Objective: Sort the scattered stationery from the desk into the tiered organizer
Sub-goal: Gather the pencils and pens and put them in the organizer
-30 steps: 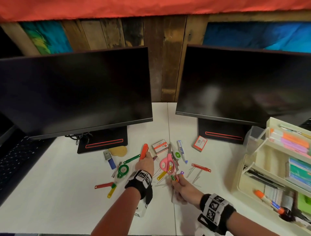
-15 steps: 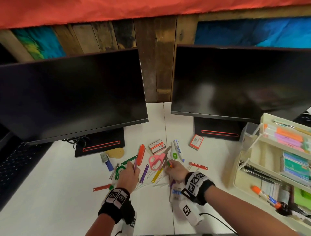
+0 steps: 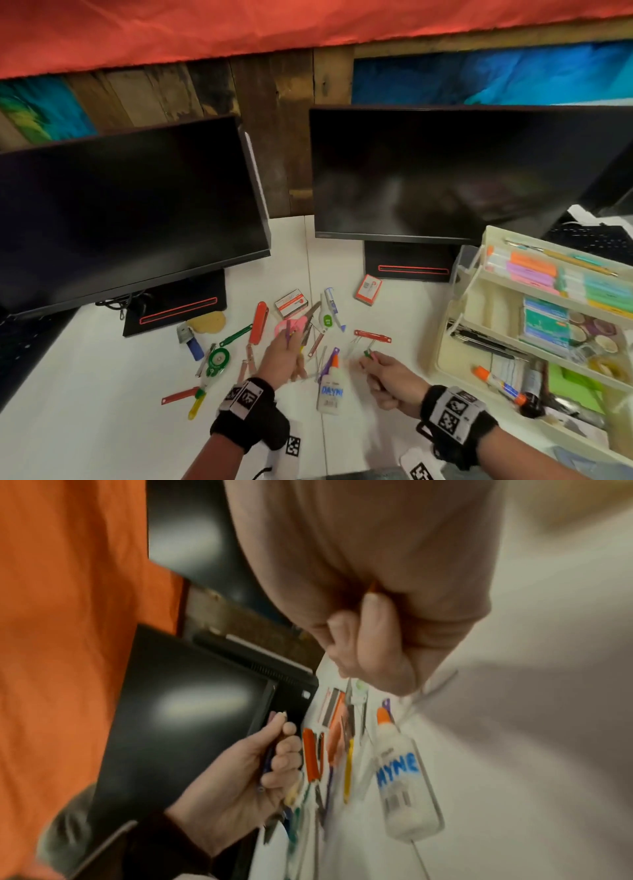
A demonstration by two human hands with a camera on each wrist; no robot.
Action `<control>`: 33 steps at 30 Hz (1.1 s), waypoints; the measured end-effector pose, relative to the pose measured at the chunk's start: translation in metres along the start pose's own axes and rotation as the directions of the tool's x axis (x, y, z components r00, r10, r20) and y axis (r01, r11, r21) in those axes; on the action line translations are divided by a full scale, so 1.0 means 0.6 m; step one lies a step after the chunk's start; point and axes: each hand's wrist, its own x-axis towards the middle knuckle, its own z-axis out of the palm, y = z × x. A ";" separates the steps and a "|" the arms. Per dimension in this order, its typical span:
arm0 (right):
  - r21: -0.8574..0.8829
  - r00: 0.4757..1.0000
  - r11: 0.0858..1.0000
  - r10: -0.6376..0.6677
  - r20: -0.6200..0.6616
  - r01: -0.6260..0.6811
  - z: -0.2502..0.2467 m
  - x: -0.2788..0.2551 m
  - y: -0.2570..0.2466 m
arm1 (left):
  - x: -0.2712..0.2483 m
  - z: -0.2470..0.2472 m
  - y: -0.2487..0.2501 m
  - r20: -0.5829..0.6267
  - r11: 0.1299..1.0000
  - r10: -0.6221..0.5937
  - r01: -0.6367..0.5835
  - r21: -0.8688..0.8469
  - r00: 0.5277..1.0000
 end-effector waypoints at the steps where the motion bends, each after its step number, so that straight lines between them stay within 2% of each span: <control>1: 0.059 0.999 0.998 -0.017 -0.035 0.019 -0.014 -0.012 -0.005 | -0.004 0.020 0.024 0.059 0.997 0.019 -0.015 -0.076 0.998; 5: 0.251 0.987 0.962 -0.071 -0.145 0.106 -0.077 -0.058 -0.034 | -0.020 0.108 0.118 0.236 0.970 0.115 -0.058 -0.235 0.965; 10: 0.453 0.980 0.877 -0.083 -0.181 0.158 -0.174 -0.122 -0.060 | -0.030 0.232 0.201 0.456 0.936 0.115 0.058 -0.348 0.883; 14: 0.485 0.957 0.844 -0.104 -0.271 0.229 -0.252 -0.161 -0.066 | -0.033 0.319 0.244 0.582 0.924 0.095 0.146 -0.353 0.808; 17: 0.482 0.935 0.831 -0.121 -0.333 0.279 -0.300 -0.182 -0.066 | -0.024 0.368 0.270 0.623 0.899 0.053 0.234 -0.369 0.780; 20: 0.482 0.928 0.825 -0.128 -0.349 0.295 -0.336 -0.196 -0.063 | -0.009 0.404 0.294 0.605 0.897 0.006 0.264 -0.356 0.796; 23: 0.487 0.932 0.825 -0.124 -0.341 0.288 -0.360 -0.199 -0.058 | 0.003 0.435 0.311 0.554 0.937 -0.050 0.231 -0.261 0.831; 28: 0.452 0.925 0.841 -0.138 -0.355 0.298 -0.381 -0.199 -0.054 | 0.015 0.476 0.332 0.456 0.998 -0.062 0.070 0.000 0.888; 31: 0.453 0.926 0.839 -0.143 -0.351 0.301 -0.386 -0.196 -0.055 | 0.029 0.499 0.335 0.405 0.988 -0.012 -0.052 0.147 0.914; 33: 0.455 0.926 0.839 -0.140 -0.351 0.299 -0.387 -0.194 -0.057 | 0.029 0.510 0.338 0.367 0.948 0.032 -0.144 0.283 0.930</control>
